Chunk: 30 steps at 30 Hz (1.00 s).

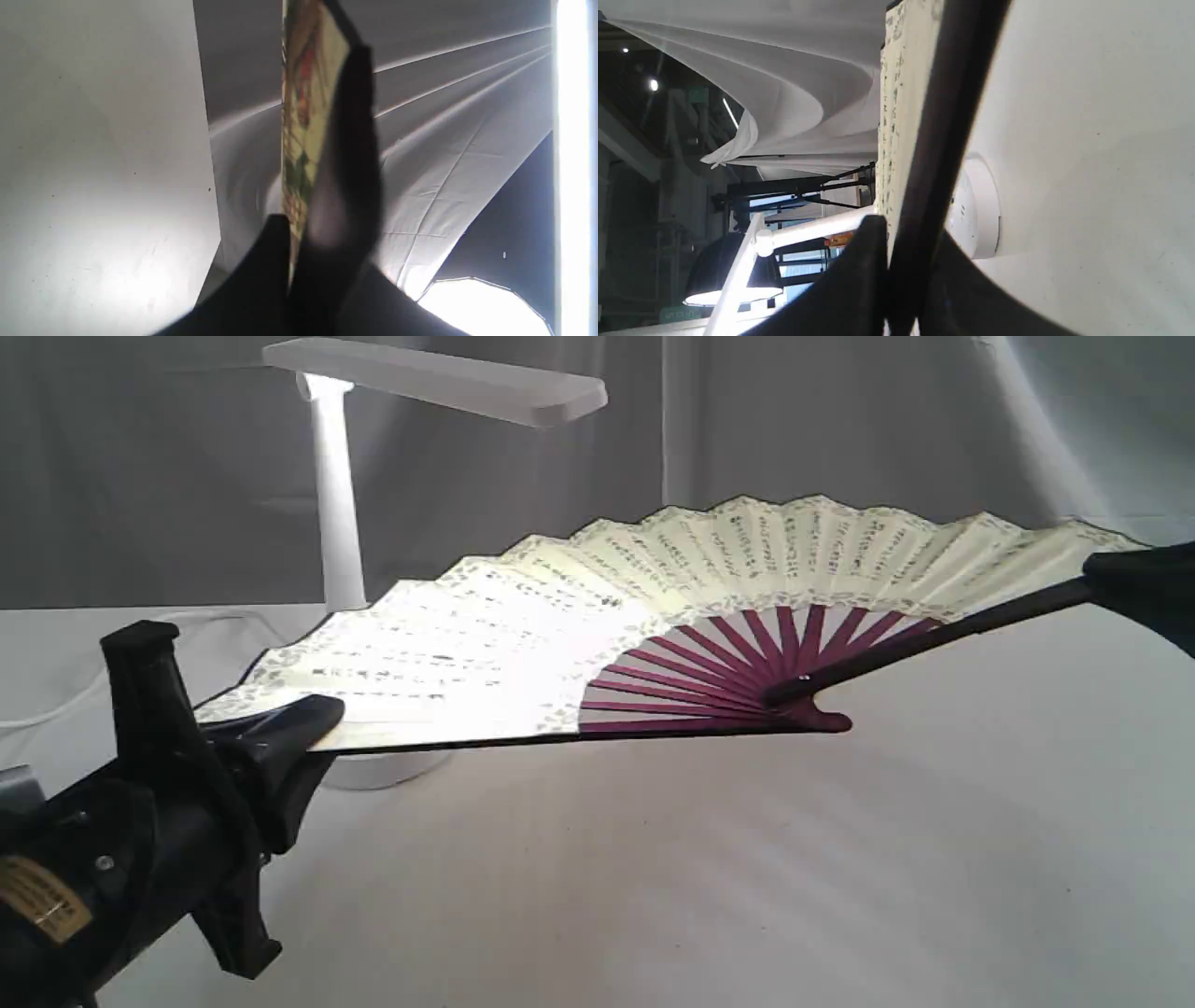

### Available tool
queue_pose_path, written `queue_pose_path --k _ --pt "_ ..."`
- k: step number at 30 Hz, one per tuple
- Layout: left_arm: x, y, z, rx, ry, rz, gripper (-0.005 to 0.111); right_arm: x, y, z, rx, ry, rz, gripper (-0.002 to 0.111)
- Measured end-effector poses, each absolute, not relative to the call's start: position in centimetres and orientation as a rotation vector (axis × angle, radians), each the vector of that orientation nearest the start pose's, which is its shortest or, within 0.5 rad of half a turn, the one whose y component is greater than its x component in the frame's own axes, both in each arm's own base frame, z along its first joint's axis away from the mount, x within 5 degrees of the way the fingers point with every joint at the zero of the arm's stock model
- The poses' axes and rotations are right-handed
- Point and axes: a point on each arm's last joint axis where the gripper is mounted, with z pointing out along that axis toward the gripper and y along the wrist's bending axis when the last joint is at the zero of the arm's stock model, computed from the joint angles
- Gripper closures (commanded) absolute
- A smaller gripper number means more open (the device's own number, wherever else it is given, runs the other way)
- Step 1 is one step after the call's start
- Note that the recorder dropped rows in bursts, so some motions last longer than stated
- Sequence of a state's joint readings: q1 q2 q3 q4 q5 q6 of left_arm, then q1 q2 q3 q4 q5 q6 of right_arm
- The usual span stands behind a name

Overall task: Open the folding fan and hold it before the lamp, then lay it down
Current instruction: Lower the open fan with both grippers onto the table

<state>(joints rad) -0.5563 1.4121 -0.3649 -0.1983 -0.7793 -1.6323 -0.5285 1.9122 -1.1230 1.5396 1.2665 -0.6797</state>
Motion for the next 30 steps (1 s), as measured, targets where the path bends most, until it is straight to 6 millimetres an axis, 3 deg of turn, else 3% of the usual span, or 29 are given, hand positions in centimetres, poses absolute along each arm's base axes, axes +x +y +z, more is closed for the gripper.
queue_pose_path --k 7,17,25,30 --pt "23.1 -13.0 18.6 -1.28 1.648 -1.465 0.107 33.5 -11.9 19.3 0.889 2.006 1.552 0.108" --pt "26.6 -15.0 15.9 -1.338 1.688 -1.401 0.107 33.4 -12.7 17.5 0.965 2.012 1.465 0.108" --pt "27.3 -15.4 13.6 -1.386 1.715 -1.358 0.107 33.7 -13.0 14.1 1.046 2.038 1.479 0.108" --pt "27.7 -15.6 12.6 -1.393 1.716 -1.35 0.107 33.9 -13.1 13.2 1.051 2.033 1.476 0.108"
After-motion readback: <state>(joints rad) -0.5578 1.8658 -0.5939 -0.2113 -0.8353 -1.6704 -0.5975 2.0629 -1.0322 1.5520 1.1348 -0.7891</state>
